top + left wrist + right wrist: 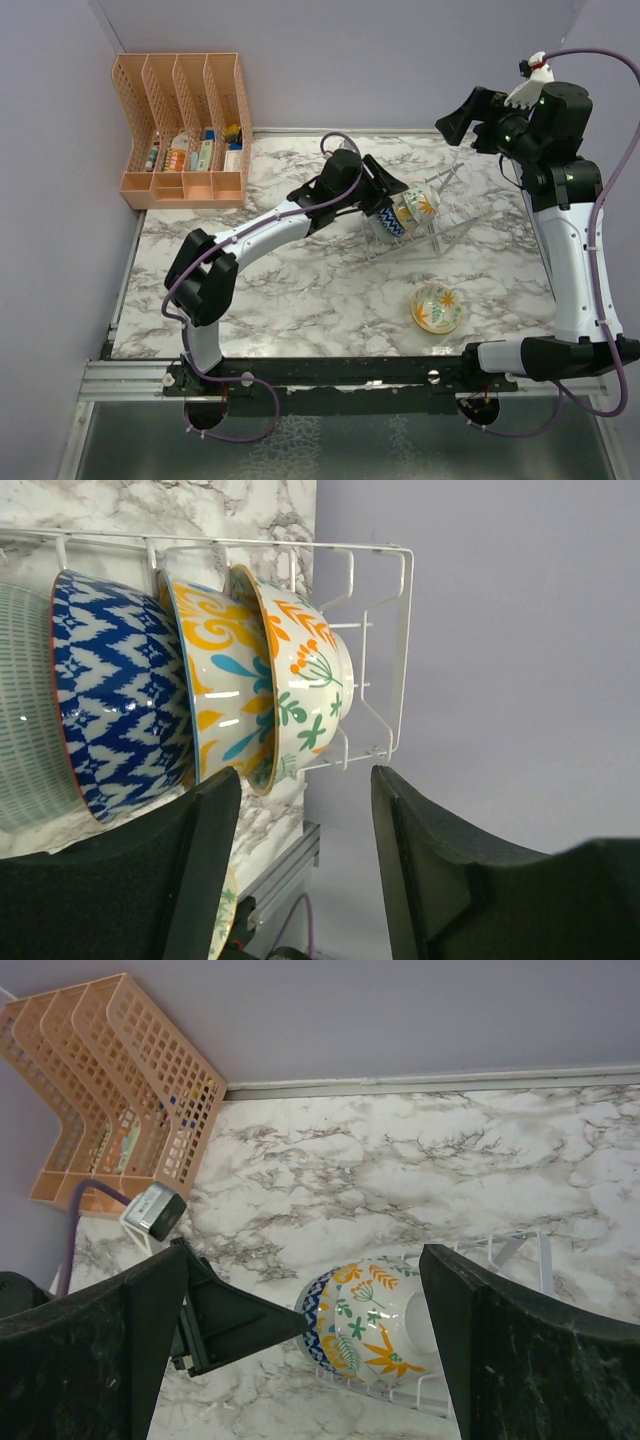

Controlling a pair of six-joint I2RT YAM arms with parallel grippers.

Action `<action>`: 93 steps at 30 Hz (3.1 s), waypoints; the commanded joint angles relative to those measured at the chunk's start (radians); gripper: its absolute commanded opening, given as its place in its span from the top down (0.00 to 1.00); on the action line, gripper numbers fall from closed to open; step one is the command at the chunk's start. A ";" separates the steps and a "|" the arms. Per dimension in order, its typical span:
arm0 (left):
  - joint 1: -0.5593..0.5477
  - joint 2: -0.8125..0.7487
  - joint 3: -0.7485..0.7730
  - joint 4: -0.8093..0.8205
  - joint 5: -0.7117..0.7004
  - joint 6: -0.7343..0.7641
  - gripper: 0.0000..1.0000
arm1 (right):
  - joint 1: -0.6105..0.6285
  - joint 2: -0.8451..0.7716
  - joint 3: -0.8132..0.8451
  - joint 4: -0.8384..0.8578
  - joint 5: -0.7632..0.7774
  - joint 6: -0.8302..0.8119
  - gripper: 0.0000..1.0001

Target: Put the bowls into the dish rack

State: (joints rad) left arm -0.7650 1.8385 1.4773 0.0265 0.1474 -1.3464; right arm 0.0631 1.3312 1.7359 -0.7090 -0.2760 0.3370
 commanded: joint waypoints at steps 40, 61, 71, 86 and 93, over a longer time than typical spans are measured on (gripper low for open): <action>-0.560 0.253 0.249 -0.418 0.215 1.585 0.11 | -0.008 0.026 0.079 -0.044 -0.034 0.048 0.02; -0.548 0.329 0.224 -0.460 0.117 1.640 0.46 | -0.008 0.025 0.066 -0.042 -0.020 0.035 0.02; -0.527 0.222 0.166 -0.480 0.106 1.621 0.84 | -0.008 0.023 0.063 -0.038 -0.023 0.036 0.02; -0.506 0.078 -0.004 -0.503 0.031 1.605 1.00 | -0.008 0.007 0.011 -0.023 -0.028 0.034 0.01; -0.483 0.002 -0.098 -0.485 -0.018 1.590 0.95 | -0.008 -0.004 -0.017 -0.017 -0.029 0.036 0.02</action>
State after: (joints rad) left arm -1.2690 1.9015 1.4181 -0.4351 0.1875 0.2668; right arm 0.0631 1.3582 1.7329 -0.7540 -0.2867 0.3866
